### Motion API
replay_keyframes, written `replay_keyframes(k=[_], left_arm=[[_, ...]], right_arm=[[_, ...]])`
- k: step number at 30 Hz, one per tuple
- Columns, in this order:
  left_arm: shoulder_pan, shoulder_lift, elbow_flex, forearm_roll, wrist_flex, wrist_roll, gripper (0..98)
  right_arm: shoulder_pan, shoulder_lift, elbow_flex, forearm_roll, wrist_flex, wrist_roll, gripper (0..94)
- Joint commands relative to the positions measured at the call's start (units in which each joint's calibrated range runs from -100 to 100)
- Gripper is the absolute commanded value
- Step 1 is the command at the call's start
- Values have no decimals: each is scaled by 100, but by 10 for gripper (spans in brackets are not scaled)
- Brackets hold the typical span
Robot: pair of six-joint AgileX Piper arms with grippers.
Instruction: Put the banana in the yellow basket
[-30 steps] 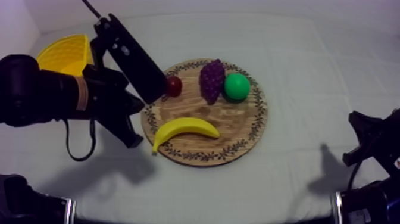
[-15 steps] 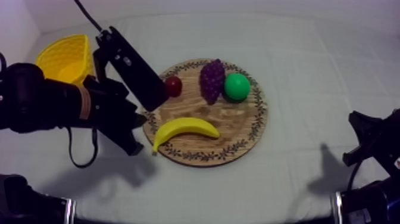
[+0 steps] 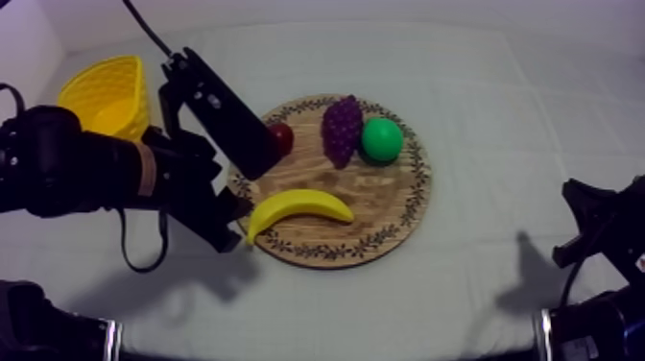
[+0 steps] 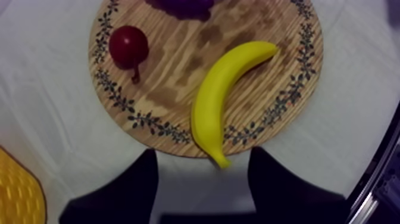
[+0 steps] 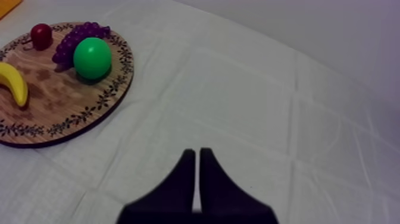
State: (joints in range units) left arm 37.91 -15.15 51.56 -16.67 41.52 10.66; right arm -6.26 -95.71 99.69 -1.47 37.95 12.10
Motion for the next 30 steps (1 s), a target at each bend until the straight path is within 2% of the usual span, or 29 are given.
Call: replay_keyframes(k=[1, 8, 15, 24, 30], left_arm=[[0, 118, -24, 22, -25, -9, 579], [-5, 848, -337, 195, -135, -126, 554], [-71, 1705, -825, 519, -88, -405, 537], [-112, 2650, -1590, 795, 327, -684, 527], [-130, 3167, -2137, 895, 822, -719, 507]], right_arm=[[-1, -4, -3, -2, 3, -1, 5], [-1, -4, -3, -2, 3, -1, 5], [-1, -4, -3, -2, 3, -1, 5], [-1, -4, -3, -2, 3, -1, 5], [-1, -4, -3, -2, 3, -1, 5]])
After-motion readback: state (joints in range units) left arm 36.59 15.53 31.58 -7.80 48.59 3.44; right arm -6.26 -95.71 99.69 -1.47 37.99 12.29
